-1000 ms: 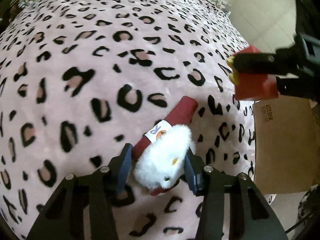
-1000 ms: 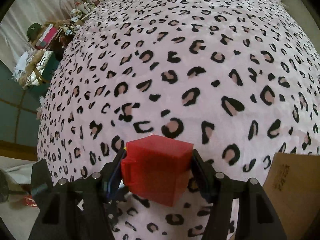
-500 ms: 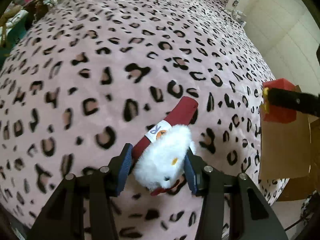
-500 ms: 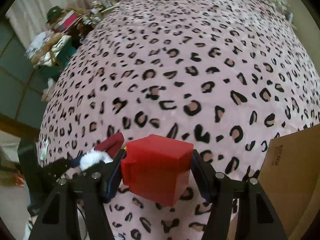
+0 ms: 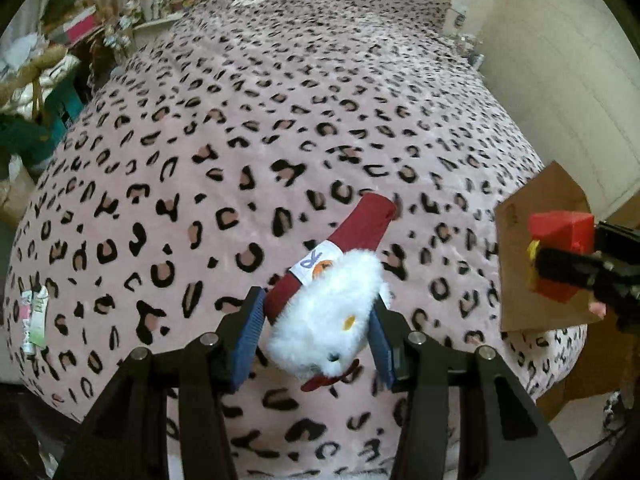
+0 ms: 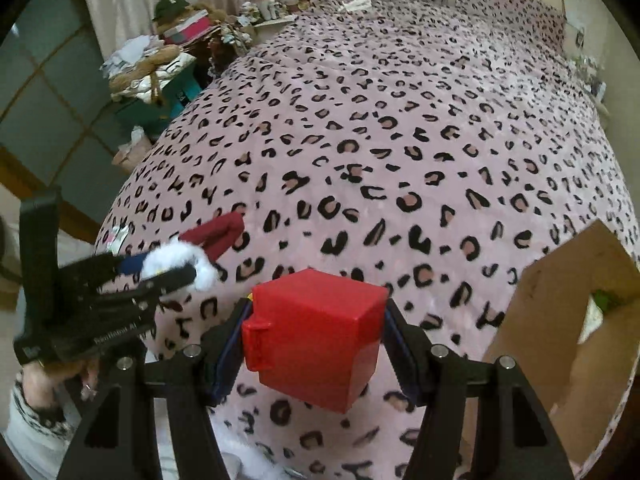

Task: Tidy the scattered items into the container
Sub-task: 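Lift the Hello Kitty plush with left tool while right tool lifts the red cube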

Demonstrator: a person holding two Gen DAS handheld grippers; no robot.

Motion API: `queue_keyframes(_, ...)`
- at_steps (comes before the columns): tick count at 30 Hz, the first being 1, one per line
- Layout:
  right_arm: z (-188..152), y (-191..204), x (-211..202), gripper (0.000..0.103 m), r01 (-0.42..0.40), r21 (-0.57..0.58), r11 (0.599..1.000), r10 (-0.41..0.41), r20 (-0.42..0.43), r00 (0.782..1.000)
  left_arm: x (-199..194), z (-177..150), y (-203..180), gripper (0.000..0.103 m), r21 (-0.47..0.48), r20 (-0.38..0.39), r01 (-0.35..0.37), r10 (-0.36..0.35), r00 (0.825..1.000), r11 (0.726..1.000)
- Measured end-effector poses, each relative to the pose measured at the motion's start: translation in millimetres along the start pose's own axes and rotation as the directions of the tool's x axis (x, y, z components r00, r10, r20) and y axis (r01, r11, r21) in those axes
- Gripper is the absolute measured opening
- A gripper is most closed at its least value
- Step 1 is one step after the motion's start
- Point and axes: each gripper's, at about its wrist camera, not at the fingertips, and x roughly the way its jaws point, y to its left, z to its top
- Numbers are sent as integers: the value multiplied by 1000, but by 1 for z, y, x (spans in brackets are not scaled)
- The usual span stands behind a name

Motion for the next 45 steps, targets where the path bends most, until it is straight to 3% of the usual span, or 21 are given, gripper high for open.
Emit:
queue_keyframes(6,-35,-13,-46,64,10,-11,1000,-9,44,999,-40,0,-54,50,92,45,8,-12,999,996)
queue_keyframes(11,-59,-43,-82,64,41,20,999,-43,94,995,-60,10,-111,50,172,57,55,-65,996,984)
queue_keyframes(15,-71,-76,-81,54,47,81,996,-54,86,995,-58,19,-144,50,197,43,104,-115,992,975)
queue_keyframes(19,-82,-84,-59,54,-7,89,996,4,35,999,-52,21,-161,50,210,30,125,-134,990,970)
queue_keyframes(24,-85,-64,0,58,-61,42,997,64,-78,995,-45,22,-147,51,187,31,93,-100,994,978)
queue_keyframes(31,-93,-61,112,59,56,35,998,-45,-253,966,-40,16,-94,50,108,24,71,-74,997,992)
queue_keyframes(33,-95,-61,128,68,134,3,991,-128,-261,957,-37,14,-81,51,90,19,69,-71,997,994)
queue_keyframes(35,-93,-60,142,70,214,-50,975,-220,-261,940,-34,12,-71,50,71,12,70,-71,997,995)
queue_keyframes(37,-95,-63,153,75,224,-51,973,-230,-290,929,-32,11,-65,50,62,7,74,-75,997,995)
queue_keyframes(41,-104,-74,172,76,235,-24,972,-227,-371,900,-29,11,-60,51,51,3,88,-89,996,995)
queue_keyframes(44,-110,-84,170,75,201,46,979,-174,-334,926,-24,11,-62,51,53,-5,97,-96,995,994)
queue_keyframes(45,-110,-86,167,70,197,59,979,-168,-323,931,-23,11,-63,51,56,-9,97,-96,995,994)
